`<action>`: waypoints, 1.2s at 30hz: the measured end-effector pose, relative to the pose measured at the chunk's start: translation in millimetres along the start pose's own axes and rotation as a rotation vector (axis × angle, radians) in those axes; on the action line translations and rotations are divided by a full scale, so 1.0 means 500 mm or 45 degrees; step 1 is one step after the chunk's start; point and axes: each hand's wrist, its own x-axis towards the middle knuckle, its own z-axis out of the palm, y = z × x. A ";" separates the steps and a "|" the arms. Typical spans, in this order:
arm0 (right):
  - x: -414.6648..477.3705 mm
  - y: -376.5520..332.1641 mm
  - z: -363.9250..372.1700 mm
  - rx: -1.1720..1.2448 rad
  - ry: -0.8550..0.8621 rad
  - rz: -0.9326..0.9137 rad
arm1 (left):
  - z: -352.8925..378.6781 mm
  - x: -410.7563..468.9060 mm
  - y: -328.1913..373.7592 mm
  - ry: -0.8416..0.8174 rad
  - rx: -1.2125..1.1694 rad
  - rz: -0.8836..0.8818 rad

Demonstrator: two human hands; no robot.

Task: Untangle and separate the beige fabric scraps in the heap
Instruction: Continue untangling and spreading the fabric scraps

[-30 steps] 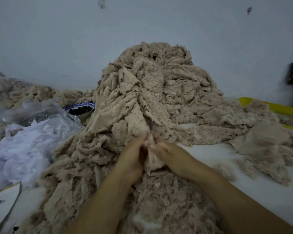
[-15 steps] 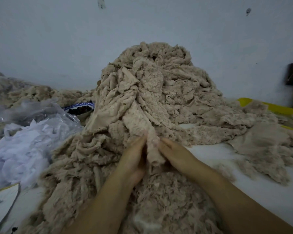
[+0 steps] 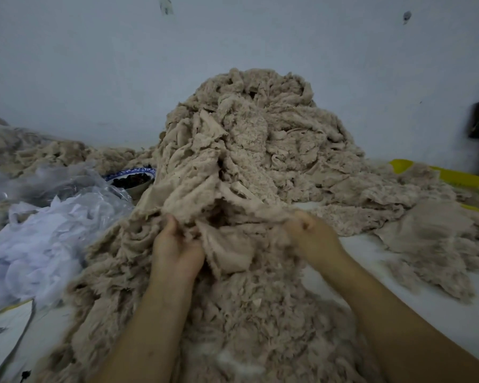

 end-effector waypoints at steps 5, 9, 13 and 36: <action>0.019 0.028 -0.035 0.432 0.340 0.193 | -0.005 0.000 -0.008 -0.032 -0.047 0.018; 0.023 0.019 -0.010 0.661 0.085 0.280 | -0.003 -0.002 -0.012 -0.277 0.127 0.025; 0.006 0.001 0.008 0.802 -0.082 0.214 | 0.001 -0.026 -0.055 -0.403 0.925 0.029; -0.017 -0.025 0.053 0.619 -0.332 0.377 | 0.007 -0.092 -0.117 -0.801 1.773 -0.115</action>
